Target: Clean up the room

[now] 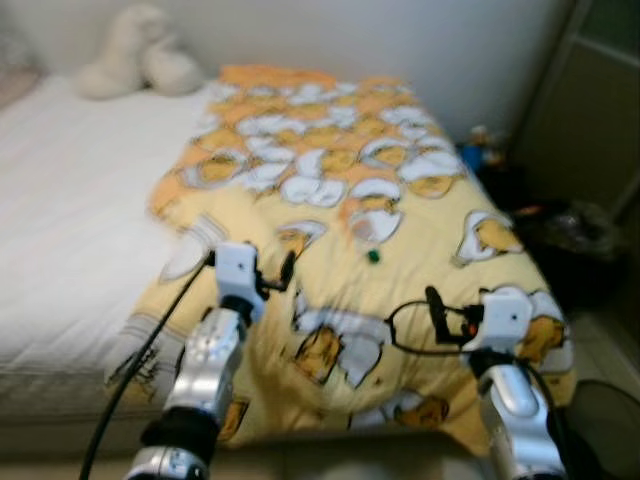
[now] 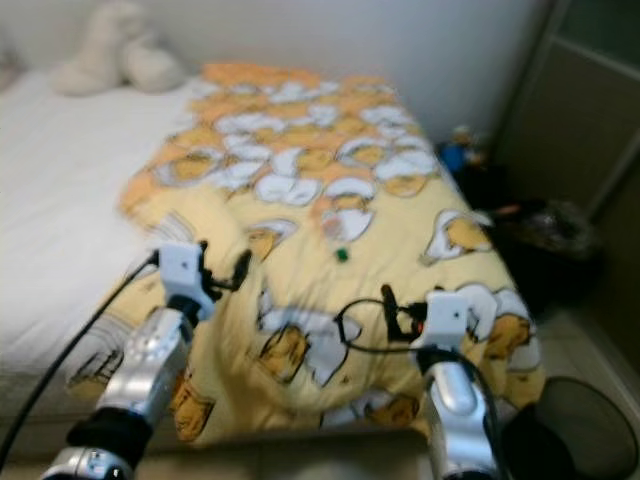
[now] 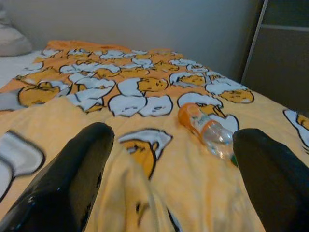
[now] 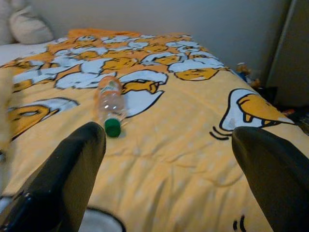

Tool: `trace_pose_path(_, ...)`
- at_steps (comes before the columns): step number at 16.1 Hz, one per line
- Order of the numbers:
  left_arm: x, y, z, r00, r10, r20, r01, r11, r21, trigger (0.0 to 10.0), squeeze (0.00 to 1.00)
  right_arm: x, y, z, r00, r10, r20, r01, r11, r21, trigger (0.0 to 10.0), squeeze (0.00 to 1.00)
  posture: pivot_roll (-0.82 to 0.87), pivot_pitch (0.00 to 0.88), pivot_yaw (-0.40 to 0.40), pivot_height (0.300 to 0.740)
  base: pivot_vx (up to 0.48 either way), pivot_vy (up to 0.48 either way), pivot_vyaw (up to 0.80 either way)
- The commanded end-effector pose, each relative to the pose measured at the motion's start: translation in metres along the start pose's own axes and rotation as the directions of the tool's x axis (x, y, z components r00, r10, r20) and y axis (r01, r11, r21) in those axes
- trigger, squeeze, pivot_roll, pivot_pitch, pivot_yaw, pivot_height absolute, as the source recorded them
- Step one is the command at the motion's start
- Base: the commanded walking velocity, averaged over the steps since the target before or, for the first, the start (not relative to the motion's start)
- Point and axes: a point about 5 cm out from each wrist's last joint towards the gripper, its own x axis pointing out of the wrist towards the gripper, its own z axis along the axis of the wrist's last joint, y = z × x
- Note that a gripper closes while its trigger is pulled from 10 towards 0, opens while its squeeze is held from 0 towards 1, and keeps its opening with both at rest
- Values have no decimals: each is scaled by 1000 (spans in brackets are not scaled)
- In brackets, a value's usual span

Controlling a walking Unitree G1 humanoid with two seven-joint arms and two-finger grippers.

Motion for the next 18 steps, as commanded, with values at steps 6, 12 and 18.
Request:
trace_pose_path(6, 14, -2, 4, 999, 25, -42, -27, 999, -37, 10000, 0, -2, 6, 1, 1000, 8, 10, -8, 1000, 1, 10000, 0, 91, 0, 23, 740, 480, 0, -508)
trace_pose_path(12, -1, 6, 3, 997, 74, -20, -74, 997, -9, 10000, 0, 27, 30, 8, 990, 132, -59, -130, 991, 33, 10000, 0, 147, 0, 17, 740, 221, 292, 0)
trace_pose_path(18, -31, 9, 85, 967, -236, 97, 197, 933, 302, 10000, 0, 86, 79, 46, 973, 218, -72, -207, 969, 132, 10000, 0, 422, 240, -27, 740, 0, 70, 0)
